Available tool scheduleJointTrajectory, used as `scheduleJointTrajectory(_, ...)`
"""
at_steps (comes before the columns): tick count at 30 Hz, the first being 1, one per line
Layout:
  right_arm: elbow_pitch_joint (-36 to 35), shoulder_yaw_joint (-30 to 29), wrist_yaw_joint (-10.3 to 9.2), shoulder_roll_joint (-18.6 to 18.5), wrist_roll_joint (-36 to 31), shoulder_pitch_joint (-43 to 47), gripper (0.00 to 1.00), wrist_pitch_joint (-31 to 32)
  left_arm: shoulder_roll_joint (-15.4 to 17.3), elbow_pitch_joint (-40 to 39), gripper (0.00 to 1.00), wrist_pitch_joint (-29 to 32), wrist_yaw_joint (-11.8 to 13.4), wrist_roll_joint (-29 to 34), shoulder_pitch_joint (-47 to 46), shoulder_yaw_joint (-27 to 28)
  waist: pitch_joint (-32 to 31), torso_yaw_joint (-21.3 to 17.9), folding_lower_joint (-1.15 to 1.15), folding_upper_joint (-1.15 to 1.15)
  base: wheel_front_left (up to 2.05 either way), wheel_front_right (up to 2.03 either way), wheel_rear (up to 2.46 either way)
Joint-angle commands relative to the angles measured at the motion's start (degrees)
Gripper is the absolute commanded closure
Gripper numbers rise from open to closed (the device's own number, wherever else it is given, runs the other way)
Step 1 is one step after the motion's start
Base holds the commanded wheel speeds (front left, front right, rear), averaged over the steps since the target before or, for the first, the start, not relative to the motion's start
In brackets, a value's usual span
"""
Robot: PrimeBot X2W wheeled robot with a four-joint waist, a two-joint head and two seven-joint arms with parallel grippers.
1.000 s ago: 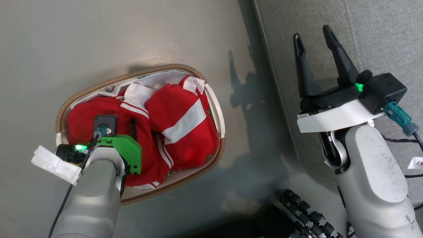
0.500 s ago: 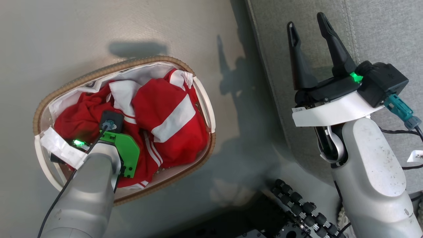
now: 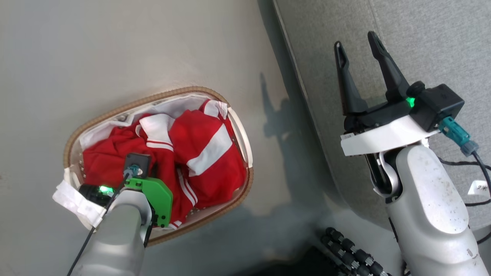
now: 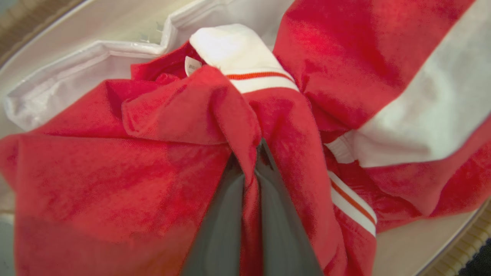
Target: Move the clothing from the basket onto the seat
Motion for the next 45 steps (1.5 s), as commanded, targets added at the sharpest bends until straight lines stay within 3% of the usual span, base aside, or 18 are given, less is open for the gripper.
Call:
scheduleJointTrajectory(1,0.51,-0.31,-0.04,-0.20,-0.73,1.26,0.00,-0.10,-0.12,-0.53,1.00,-0.83,-0.34,-0.98,1.33,-0.03,-4.55,2.14,0.00,0.00,0.00,0.00,0.00)
scheduleJointTrajectory(6,1.83,-1.98,-0.04,-0.20,-0.75,3.77,0.00,-0.10,-0.47,-3.50,1.00,-2.15,-0.49,-1.92,5.66,-1.22,-10.13,4.12,0.00,0.00,0.00,0.00,0.00)
scheduleJointTrajectory(10,2.97,-2.71,-0.05,-0.23,-2.03,6.31,0.00,-0.10,-0.52,-11.81,1.00,-2.12,-0.55,-4.98,10.32,-2.75,-14.55,5.80,0.00,0.00,0.00,0.00,0.00)
scheduleJointTrajectory(18,5.14,-3.03,-0.04,-0.22,-3.95,12.54,0.00,-0.11,-0.48,-24.73,1.00,-2.09,1.64,-8.29,19.78,-4.94,-23.59,9.00,0.00,0.00,0.00,0.00,0.00)
scheduleJointTrajectory(26,7.12,-1.14,-0.04,-0.22,-5.10,17.40,0.00,-0.10,-0.48,-35.38,1.00,-2.10,2.30,-9.43,26.12,-3.22,-31.07,10.89,0.00,0.00,0.00,0.00,0.00)
scheduleJointTrajectory(45,9.66,2.03,-0.04,-0.21,-6.46,23.85,0.00,-0.10,-0.46,-57.25,1.00,-2.10,0.58,-13.16,23.06,-1.92,-39.78,13.88,0.00,0.00,0.00,0.00,0.00)
